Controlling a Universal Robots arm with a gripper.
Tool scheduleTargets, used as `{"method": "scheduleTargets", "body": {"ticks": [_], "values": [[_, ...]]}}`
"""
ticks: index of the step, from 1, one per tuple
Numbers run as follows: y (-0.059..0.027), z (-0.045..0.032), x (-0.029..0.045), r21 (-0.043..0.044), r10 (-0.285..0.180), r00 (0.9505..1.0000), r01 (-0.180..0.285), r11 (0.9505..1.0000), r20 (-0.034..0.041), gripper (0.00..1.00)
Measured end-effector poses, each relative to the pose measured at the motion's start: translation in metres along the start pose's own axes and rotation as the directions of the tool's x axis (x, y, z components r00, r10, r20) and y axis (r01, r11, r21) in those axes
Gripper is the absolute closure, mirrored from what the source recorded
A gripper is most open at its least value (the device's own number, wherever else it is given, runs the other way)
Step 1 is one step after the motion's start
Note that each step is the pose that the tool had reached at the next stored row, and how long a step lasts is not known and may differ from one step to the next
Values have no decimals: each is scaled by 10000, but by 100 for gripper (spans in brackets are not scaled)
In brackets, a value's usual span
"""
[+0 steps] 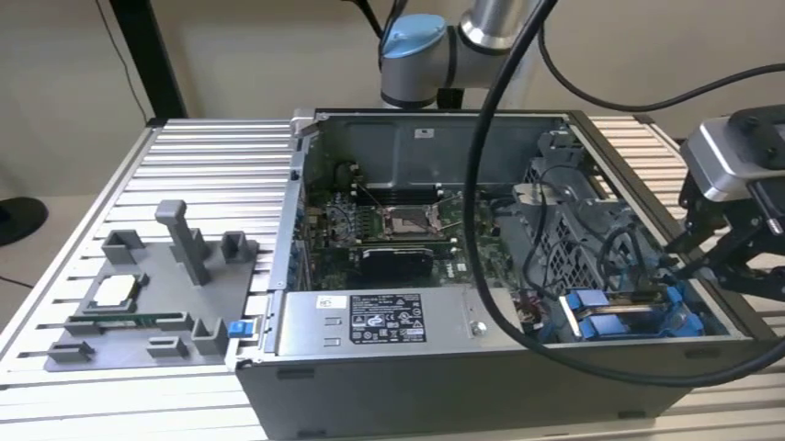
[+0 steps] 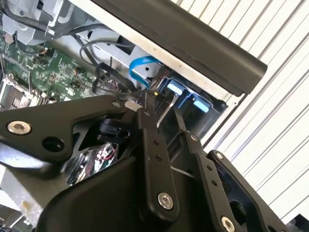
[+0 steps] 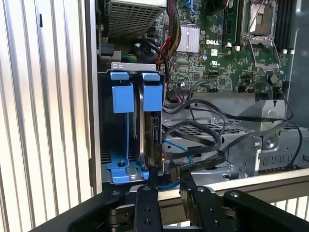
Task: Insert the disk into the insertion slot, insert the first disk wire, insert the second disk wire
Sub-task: 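Insert the second disk wire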
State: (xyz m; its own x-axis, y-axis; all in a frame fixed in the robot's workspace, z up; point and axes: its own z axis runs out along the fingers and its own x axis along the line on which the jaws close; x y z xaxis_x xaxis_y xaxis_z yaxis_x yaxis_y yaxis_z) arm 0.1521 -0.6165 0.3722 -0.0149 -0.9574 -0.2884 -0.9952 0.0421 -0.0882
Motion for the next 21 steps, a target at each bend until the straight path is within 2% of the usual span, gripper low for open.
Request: {"method": "scheduleTargets", "body": {"ticks": [2,8,16,17,19,21], "values": [[-12,10,3,-36,-41,10000,41,10000,35,0],[-14,27,8,-208,-304,9993,309,9993,210,0],[-22,74,22,-345,-633,9974,645,9973,354,0],[-21,83,25,-353,-661,9971,675,9971,382,100],[-19,99,30,-363,-699,9966,715,9968,431,100],[-18,111,32,-367,-732,9963,748,9965,449,100]]}}
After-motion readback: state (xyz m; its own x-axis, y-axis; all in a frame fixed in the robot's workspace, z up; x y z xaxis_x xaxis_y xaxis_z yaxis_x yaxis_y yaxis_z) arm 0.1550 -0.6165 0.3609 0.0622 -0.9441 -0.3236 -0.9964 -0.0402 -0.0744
